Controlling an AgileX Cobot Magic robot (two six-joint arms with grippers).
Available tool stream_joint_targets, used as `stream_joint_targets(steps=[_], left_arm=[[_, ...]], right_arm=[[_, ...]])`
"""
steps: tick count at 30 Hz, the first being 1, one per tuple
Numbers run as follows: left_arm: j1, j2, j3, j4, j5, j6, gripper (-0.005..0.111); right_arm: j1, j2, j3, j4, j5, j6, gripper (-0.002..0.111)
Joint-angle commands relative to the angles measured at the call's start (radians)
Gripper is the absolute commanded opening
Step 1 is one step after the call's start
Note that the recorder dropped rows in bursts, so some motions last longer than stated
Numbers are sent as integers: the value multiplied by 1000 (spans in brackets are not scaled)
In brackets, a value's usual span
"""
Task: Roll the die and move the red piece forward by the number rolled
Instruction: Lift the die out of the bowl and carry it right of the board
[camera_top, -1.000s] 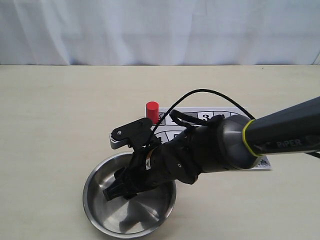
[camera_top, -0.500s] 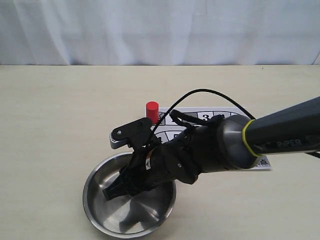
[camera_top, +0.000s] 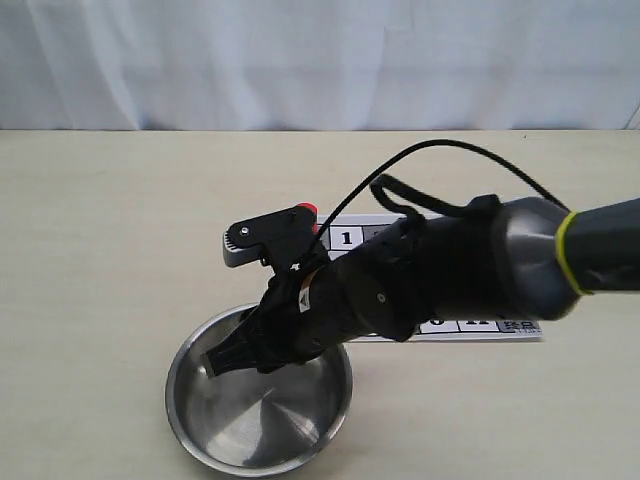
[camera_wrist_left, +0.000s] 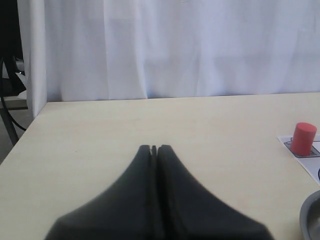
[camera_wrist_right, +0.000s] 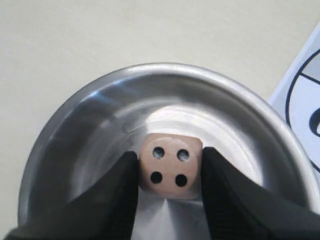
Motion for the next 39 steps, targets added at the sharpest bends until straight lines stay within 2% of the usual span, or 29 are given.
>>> stream_joint_targets(steps=[1, 8, 15, 21, 26, 31, 35, 39], left_arm=[[-2, -2, 3, -2, -12, 0, 0], [-2, -2, 3, -2, -12, 0, 0], [-2, -2, 3, -2, -12, 0, 0], [-2, -2, 3, -2, -12, 0, 0], [-2, -2, 3, -2, -12, 0, 0], [-2, -2, 3, -2, -12, 0, 0], [-2, -2, 3, -2, -12, 0, 0], [-2, -2, 3, -2, -12, 0, 0]], right_arm=[[-23, -72, -2, 7, 114, 3, 4], [-146, -135, -2, -12, 259, 3, 4], [-322, -149, -2, -149, 382, 3, 4], [-541, -149, -2, -252, 463, 3, 4], [-738, -149, -2, -268, 475, 3, 4], [-885, -149, -2, -353, 484, 3, 4], [-963, -149, -2, -360, 461, 3, 4], [-984, -145, -2, -412, 448, 3, 4]])
